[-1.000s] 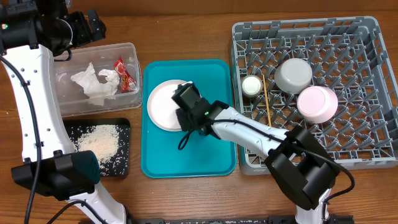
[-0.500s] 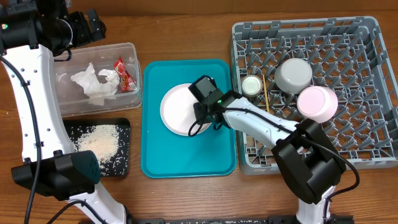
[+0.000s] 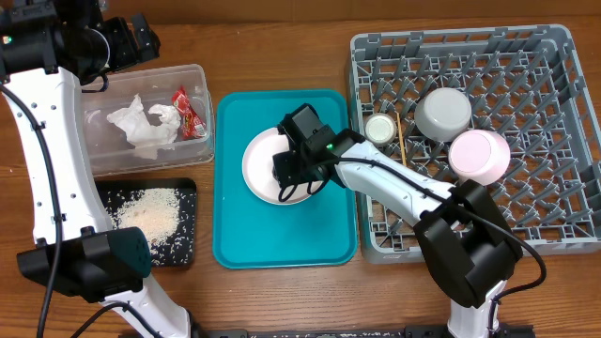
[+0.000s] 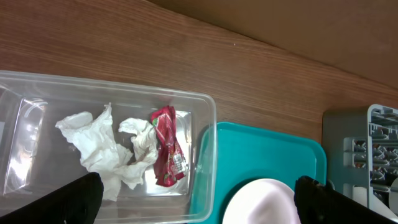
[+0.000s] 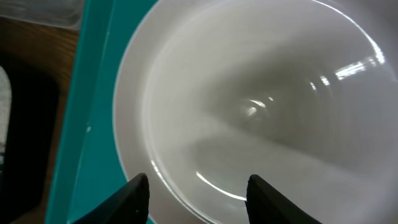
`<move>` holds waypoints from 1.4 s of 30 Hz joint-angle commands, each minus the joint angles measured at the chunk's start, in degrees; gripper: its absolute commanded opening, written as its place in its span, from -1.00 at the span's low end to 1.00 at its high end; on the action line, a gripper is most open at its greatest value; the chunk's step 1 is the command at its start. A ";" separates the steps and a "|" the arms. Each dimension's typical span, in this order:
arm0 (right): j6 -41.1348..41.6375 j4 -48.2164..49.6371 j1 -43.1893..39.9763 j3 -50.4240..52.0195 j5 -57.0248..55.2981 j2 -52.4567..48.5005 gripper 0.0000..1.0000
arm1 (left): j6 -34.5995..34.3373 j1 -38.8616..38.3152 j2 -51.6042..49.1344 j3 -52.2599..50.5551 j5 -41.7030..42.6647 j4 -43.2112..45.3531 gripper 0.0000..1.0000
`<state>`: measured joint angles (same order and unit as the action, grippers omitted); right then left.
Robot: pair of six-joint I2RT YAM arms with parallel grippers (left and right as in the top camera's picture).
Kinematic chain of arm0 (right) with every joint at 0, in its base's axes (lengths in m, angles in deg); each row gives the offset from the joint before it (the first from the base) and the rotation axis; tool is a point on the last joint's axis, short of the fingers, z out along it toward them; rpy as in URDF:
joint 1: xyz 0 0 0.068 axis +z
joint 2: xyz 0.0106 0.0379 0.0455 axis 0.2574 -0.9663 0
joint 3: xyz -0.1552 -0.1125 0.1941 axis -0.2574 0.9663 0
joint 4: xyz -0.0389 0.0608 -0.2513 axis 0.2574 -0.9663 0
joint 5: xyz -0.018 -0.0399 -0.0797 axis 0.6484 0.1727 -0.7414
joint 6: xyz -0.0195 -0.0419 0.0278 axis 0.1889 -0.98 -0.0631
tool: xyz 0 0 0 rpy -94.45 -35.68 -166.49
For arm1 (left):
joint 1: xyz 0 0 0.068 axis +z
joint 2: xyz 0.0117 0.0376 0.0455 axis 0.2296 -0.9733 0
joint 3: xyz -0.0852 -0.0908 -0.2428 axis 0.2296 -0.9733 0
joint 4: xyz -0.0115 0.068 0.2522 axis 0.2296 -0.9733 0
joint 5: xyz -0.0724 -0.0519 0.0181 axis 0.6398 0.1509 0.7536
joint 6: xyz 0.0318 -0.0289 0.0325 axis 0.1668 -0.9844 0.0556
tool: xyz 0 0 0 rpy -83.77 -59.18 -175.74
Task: Sort waste into correct bins and load items into the dishwasher
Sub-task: 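Grasp the rim of the white plate with the right gripper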
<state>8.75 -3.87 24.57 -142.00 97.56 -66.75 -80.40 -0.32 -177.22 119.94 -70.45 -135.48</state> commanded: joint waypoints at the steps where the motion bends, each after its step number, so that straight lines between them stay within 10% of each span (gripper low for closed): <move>1: -1.05 0.55 0.76 -1.51 4.28 -0.04 0.05 | -0.50 -0.22 0.33 0.50 -0.28 0.04 1.00; 15: -17.05 1.66 10.64 -1.03 -8.63 -2.91 0.03 | -0.50 -0.22 0.33 0.50 -0.28 0.04 1.00; 42: -16.39 1.57 11.82 -1.03 -14.16 -5.62 -0.40 | -0.50 -0.22 0.33 0.50 -0.28 0.04 1.00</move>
<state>-8.14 -2.03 36.48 -142.22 83.70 -72.13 -80.40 -0.32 -177.22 119.94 -70.45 -135.48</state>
